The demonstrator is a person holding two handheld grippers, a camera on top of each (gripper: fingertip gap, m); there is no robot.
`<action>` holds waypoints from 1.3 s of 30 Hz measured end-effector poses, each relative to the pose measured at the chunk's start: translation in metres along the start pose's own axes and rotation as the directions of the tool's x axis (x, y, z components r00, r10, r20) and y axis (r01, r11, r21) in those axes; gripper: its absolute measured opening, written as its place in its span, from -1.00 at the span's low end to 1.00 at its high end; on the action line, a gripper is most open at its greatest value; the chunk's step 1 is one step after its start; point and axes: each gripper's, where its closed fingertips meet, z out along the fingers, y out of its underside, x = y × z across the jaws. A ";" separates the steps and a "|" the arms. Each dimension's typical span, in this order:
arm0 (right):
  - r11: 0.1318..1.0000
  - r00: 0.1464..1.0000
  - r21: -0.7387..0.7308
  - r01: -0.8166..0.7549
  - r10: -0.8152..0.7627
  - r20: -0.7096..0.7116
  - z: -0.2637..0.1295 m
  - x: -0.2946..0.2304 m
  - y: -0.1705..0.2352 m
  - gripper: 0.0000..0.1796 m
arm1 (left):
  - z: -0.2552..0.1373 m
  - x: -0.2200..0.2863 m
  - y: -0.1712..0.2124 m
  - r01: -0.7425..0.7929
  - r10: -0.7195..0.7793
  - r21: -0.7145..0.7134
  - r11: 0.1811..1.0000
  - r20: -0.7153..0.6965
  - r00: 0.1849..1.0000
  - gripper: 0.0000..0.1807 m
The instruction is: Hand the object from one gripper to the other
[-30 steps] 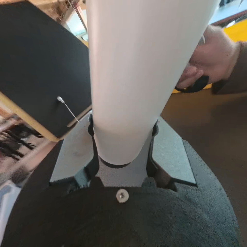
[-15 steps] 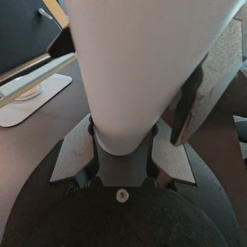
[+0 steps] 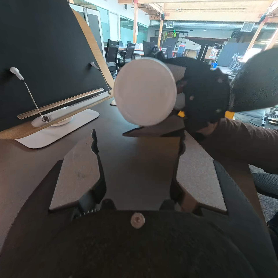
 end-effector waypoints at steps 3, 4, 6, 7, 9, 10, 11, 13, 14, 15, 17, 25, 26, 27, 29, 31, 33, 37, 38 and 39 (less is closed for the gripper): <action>0.993 0.993 -0.024 0.115 -0.115 -0.012 0.004 -0.011 -0.005 0.10 | 0.002 -0.002 0.002 0.006 -0.005 -0.003 1.000 0.013 1.000 0.15; 0.990 0.990 -0.018 0.138 -0.138 -0.009 0.004 -0.015 -0.010 0.09 | 0.002 -0.004 0.002 0.000 0.000 0.000 1.000 0.024 1.000 0.11; 0.983 0.984 -0.029 0.179 -0.179 -0.006 0.005 -0.022 -0.016 0.12 | 0.002 -0.005 0.001 -0.015 0.015 0.018 1.000 0.038 0.999 0.02; 0.979 0.980 -0.047 0.200 -0.201 -0.010 0.006 -0.025 -0.018 0.12 | 0.002 -0.004 0.000 -0.024 0.023 0.028 0.999 0.041 0.999 -0.01; 0.968 0.969 -0.070 0.241 -0.244 -0.030 0.007 -0.029 -0.023 0.10 | 0.003 -0.006 0.000 -0.040 0.038 0.028 0.999 0.071 0.997 0.02; 0.964 0.965 -0.082 0.254 -0.258 -0.044 0.007 -0.029 -0.025 0.09 | 0.003 -0.008 0.000 -0.049 0.047 0.027 0.998 0.087 0.995 0.04; 0.961 0.962 -0.093 0.262 -0.268 -0.052 0.006 -0.029 -0.026 0.08 | 0.003 -0.009 0.000 -0.047 0.044 0.029 0.998 0.091 0.995 0.05; 0.960 0.961 -0.095 0.264 -0.270 -0.056 0.005 -0.029 -0.029 0.09 | 0.002 -0.010 -0.001 -0.031 0.028 0.038 0.999 0.074 0.997 0.06; 0.962 0.964 -0.090 0.257 -0.262 -0.050 0.005 -0.030 -0.029 0.09 | 0.002 -0.010 -0.001 -0.023 0.020 0.040 0.999 0.059 0.998 0.06; 0.966 0.967 -0.077 0.248 -0.251 -0.040 0.005 -0.032 -0.030 0.10 | 0.001 -0.010 -0.001 -0.012 0.010 0.040 0.999 0.046 0.999 0.06; 0.968 0.968 -0.036 0.249 -0.250 -0.034 0.003 -0.034 -0.033 0.10 | 0.001 -0.010 -0.002 0.002 -0.003 0.055 0.998 0.028 1.000 0.06; 0.937 0.938 0.070 0.341 -0.334 -0.096 -0.006 -0.036 -0.045 0.09 | 0.003 -0.004 0.005 -0.020 0.021 0.005 1.000 -0.029 0.999 0.12; 0.941 0.942 0.076 0.329 -0.322 -0.096 -0.006 -0.036 -0.046 0.09 | 0.003 -0.005 0.005 -0.026 0.026 -0.010 1.000 -0.034 0.999 0.11; 0.947 0.948 0.081 0.310 -0.302 -0.098 -0.006 -0.035 -0.048 0.09 | 0.002 -0.005 0.002 -0.022 0.022 0.005 1.000 -0.035 0.999 0.11; 0.957 0.961 0.103 0.270 -0.260 -0.098 -0.008 -0.033 -0.053 0.08 | -0.001 -0.004 -0.008 -0.018 0.020 0.059 0.998 -0.033 0.999 0.11; 0.965 0.971 0.131 0.228 -0.216 -0.099 -0.011 -0.029 -0.058 0.04 | -0.006 -0.007 -0.019 -0.001 0.004 0.112 0.994 -0.024 1.000 0.10; 0.961 0.971 0.168 0.220 -0.198 -0.137 -0.017 -0.023 -0.062 0.00 | -0.012 -0.015 -0.026 0.065 -0.062 0.155 0.986 -0.024 0.998 0.10; 0.965 0.993 0.248 0.083 -0.060 -0.100 -0.025 -0.021 -0.066 -0.14 | -0.024 -0.035 -0.034 0.257 -0.248 0.239 0.936 -0.069 0.966 0.09; 0.965 0.999 0.262 -0.009 0.022 -0.044 -0.027 -0.021 -0.066 -0.12 | -0.027 -0.041 -0.036 0.293 -0.284 0.265 0.919 -0.073 0.956 0.09; 0.954 0.992 0.273 -0.123 0.119 0.029 -0.030 -0.020 -0.068 -0.10 | -0.031 -0.047 -0.039 0.316 -0.309 0.291 0.903 -0.069 0.948 0.09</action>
